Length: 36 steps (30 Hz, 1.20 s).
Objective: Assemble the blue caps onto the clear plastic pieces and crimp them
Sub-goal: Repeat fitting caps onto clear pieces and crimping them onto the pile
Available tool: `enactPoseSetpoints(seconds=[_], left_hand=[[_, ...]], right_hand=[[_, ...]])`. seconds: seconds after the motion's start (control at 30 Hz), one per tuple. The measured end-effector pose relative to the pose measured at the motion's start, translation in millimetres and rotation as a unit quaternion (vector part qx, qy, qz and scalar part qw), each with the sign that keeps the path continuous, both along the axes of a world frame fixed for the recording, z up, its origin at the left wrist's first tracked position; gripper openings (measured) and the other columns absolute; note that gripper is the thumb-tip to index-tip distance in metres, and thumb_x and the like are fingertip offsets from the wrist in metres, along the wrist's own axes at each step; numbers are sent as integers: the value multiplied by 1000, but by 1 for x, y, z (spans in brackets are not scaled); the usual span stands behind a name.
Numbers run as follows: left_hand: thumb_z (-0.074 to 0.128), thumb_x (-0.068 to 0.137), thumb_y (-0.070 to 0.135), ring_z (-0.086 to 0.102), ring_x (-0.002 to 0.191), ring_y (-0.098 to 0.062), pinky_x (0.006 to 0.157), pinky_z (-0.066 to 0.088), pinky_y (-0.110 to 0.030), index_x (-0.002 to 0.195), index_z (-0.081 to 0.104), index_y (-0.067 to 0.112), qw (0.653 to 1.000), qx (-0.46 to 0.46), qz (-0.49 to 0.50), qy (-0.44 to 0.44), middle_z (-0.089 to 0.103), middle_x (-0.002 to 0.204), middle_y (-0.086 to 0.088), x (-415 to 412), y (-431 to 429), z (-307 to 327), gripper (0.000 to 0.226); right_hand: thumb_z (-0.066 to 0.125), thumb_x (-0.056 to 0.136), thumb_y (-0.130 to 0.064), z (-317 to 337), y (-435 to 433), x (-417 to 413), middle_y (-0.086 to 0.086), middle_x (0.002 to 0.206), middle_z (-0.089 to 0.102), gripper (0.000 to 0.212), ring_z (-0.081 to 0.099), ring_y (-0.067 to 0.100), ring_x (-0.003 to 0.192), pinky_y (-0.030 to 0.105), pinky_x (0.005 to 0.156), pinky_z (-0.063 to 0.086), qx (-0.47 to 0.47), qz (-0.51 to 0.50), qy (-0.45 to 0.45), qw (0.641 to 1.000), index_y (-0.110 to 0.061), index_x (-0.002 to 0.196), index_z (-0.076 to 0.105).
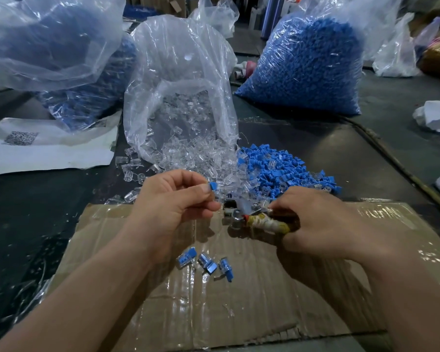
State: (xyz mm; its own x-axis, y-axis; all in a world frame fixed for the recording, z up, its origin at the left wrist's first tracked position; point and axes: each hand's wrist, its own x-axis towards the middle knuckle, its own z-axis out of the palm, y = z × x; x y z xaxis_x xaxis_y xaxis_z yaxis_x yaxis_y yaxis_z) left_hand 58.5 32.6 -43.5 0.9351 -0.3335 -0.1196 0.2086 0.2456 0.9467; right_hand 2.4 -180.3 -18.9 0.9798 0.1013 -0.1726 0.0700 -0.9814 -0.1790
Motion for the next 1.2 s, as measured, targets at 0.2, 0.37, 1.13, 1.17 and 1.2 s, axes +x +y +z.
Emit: enactPoseSetpoints(seconds=[0.2, 0.37, 1.13, 1.17, 1.2], left_hand=[[60, 62, 8, 67, 59, -18, 51, 51, -18, 74, 58, 6, 1000, 3, -2, -24, 66, 60, -5, 2, -1, -2, 12], [58, 63, 12, 67, 61, -18, 54, 53, -19, 75, 58, 8, 998, 13, 6, -62, 67, 60, -3, -1, -2, 0, 12], [54, 81, -6, 62, 55, -7, 54, 49, -13, 76, 56, 11, 976, 86, 40, -198, 67, 63, 4, -13, -6, 11, 18], [54, 81, -6, 62, 55, -7, 54, 49, -13, 76, 56, 11, 975, 89, 40, -198, 66, 63, 4, -13, -6, 11, 18], [54, 82, -6, 62, 55, -6, 54, 49, -13, 75, 56, 11, 975, 93, 41, -199, 66, 63, 4, -13, -6, 10, 18]], right_hand=[[56, 81, -31, -6, 5, 5, -15, 85, 43, 11, 42, 3, 79, 21, 62, 34, -5, 2, -60, 998, -35, 87, 48], [61, 80, -26, 0, 10, -1, -14, 75, 46, 13, 44, 2, 70, 15, 57, 27, 90, -21, -174, 980, -30, 82, 48], [41, 80, -48, -8, 28, -5, -19, 81, 37, 18, 36, -7, 76, 11, 61, 24, 111, 19, -123, 986, -34, 90, 33], [42, 82, -46, -8, 28, -5, -19, 80, 37, 17, 35, -8, 75, 10, 61, 24, 107, 21, -122, 987, -35, 89, 32], [44, 83, -45, -8, 28, -5, -19, 79, 36, 16, 35, -8, 73, 10, 61, 23, 104, 22, -123, 987, -36, 88, 31]])
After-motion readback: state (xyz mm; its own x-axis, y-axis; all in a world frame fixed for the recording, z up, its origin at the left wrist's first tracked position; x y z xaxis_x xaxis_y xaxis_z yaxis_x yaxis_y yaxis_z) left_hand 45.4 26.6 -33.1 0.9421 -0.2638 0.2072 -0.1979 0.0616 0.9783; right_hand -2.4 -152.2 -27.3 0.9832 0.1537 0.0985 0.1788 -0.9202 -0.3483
